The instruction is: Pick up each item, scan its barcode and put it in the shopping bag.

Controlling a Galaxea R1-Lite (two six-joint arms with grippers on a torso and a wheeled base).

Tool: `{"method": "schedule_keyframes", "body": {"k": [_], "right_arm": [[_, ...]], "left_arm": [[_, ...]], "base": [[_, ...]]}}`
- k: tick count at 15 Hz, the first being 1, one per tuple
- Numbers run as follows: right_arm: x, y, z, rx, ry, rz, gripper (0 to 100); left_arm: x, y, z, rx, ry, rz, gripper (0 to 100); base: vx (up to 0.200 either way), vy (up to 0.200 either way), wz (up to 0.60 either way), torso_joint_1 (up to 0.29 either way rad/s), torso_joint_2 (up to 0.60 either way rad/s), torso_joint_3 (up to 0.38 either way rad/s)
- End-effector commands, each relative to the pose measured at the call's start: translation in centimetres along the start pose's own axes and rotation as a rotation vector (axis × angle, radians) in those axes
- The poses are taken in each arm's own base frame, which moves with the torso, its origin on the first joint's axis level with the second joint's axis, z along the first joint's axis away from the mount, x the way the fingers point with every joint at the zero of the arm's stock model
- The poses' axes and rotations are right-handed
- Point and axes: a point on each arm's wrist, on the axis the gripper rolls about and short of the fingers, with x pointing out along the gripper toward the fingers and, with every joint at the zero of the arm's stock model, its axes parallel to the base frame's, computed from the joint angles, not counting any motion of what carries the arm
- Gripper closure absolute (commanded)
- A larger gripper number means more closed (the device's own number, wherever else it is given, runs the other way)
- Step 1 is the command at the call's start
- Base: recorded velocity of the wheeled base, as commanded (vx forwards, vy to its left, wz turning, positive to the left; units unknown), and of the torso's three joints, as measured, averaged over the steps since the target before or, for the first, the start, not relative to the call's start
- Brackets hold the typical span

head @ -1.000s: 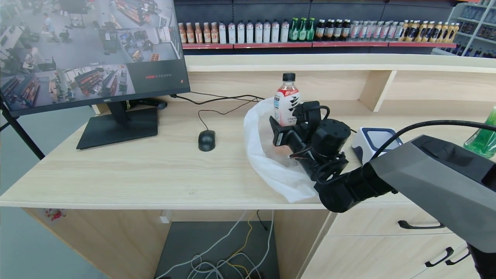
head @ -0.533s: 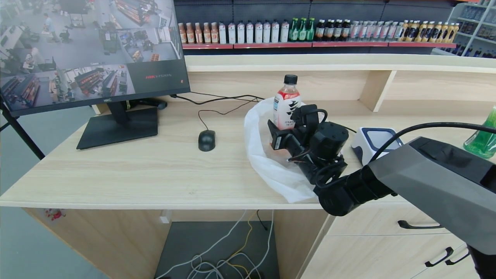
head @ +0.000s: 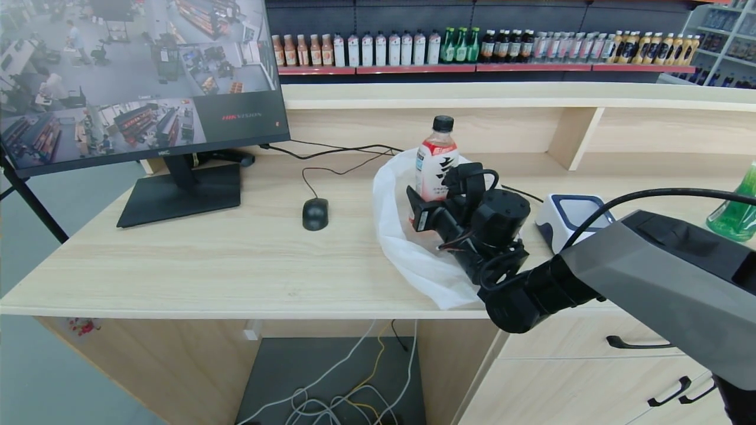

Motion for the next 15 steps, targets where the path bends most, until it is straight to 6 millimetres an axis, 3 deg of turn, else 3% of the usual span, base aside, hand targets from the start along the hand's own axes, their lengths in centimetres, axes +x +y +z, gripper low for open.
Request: {"method": "schedule_keyframes", "body": {"k": [1,8,12,13,15], "right_arm": [[0.0,0.0,0.1,-0.001,-0.005,-0.002,0],[-1.3,-0.2,2.6,-0.001,-0.031,0.000,0],[-5.3,-1.2,5.6,-0.011,-0.005,-0.001,0],[-5.5,-1.2,5.8,-0.012,-0.008,-0.001,0],[-8.3,-1.7,8.1,-0.010,-0.040,-0.002,0]], "left_arm": [[0.0,0.0,0.0,-0.001,0.000,0.001,0],[0.0,0.0,0.0,0.000,0.001,0.001,0],[0.0,0.0,0.0,0.003,0.000,0.001,0],[0.0,0.0,0.0,0.003,0.000,0.001,0],[0.0,0.0,0.0,0.003,0.000,0.001,0]], "base": [[0.000,0.000,0.00,0.000,0.00,0.000],[0.000,0.000,0.00,0.000,0.00,0.000],[0.000,0.000,0.00,0.000,0.00,0.000],[0.000,0.000,0.00,0.000,0.00,0.000],[0.000,0.000,0.00,0.000,0.00,0.000]]}}
